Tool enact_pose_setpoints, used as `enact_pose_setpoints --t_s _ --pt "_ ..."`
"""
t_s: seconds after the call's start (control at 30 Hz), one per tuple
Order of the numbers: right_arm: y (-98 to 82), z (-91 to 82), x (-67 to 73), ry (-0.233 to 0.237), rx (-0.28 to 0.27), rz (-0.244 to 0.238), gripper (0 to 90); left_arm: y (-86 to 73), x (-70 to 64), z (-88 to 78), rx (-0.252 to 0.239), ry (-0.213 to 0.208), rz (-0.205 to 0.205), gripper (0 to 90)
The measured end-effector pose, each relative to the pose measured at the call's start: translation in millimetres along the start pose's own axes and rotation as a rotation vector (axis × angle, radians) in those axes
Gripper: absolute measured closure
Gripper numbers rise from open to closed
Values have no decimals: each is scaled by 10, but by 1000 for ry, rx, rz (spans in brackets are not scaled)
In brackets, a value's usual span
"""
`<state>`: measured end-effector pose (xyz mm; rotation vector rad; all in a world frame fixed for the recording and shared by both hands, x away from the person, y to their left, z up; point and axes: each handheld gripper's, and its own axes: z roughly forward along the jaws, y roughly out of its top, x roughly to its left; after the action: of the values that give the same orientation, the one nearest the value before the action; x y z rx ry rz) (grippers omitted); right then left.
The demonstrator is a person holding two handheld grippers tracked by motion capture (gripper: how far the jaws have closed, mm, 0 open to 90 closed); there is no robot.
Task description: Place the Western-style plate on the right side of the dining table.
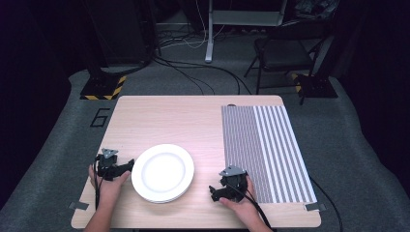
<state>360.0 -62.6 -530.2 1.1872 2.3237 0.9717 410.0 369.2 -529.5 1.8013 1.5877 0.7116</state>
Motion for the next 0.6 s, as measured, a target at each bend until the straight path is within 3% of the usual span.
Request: enact_pose_setpoints --t_s 0.6 --pt "-1 -1 -2 2 0 -2 0 -6 -1 -8 2 -4 -6 203"
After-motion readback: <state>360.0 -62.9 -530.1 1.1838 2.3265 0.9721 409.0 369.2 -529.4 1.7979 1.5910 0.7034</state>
